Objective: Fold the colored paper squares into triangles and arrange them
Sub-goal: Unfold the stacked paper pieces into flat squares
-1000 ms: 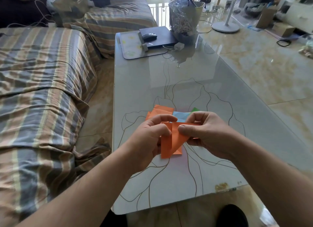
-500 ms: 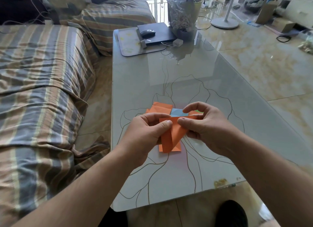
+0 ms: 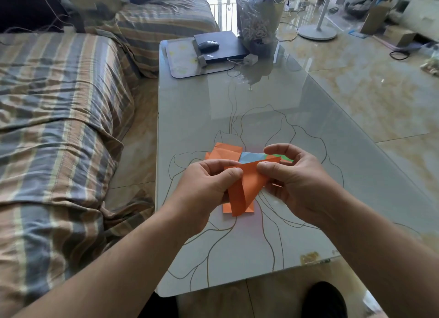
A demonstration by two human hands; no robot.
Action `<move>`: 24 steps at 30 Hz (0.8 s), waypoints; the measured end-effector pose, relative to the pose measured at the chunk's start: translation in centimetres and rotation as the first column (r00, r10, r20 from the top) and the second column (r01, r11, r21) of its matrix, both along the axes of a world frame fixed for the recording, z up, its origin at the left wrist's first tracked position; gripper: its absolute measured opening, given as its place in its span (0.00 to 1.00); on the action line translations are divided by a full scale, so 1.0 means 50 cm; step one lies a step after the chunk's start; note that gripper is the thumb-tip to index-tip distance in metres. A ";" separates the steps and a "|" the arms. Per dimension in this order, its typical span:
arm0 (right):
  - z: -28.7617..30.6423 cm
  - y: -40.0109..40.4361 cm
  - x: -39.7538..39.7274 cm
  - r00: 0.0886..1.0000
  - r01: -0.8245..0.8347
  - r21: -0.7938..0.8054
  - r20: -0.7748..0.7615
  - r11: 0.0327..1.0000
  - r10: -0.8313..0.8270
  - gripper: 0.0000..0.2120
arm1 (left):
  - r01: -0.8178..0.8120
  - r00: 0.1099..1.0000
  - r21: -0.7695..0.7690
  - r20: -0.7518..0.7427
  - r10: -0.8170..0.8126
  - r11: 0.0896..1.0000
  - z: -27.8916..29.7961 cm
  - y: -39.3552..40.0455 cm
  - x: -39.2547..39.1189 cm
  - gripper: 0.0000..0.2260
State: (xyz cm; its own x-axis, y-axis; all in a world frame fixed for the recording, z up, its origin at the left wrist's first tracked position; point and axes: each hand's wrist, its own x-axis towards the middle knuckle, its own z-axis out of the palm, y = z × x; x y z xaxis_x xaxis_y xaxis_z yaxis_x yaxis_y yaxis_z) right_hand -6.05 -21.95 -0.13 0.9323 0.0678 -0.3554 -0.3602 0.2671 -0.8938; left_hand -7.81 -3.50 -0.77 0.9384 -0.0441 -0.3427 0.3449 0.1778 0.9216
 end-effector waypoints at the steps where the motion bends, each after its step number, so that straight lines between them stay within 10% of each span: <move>1: -0.001 -0.001 0.000 1.000 0.001 -0.003 0.000 1.000 -0.001 0.17 | 0.005 1.000 0.009 0.002 -0.005 1.000 -0.001 -0.001 0.001 0.04; 24: 0.014 -0.035 0.015 0.979 -0.088 -0.321 0.147 0.943 0.141 0.04 | 0.046 0.992 0.155 0.108 -0.063 0.987 0.008 0.020 0.013 0.05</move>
State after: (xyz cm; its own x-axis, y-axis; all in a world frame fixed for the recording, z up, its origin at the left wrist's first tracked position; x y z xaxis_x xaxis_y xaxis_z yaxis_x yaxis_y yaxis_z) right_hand -5.28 -23.72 0.57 0.9721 0.0881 -0.2175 -0.2119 -0.0687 -0.9749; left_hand -7.17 -2.49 -0.36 0.9690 -0.0519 -0.2417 0.2428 0.0161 0.9700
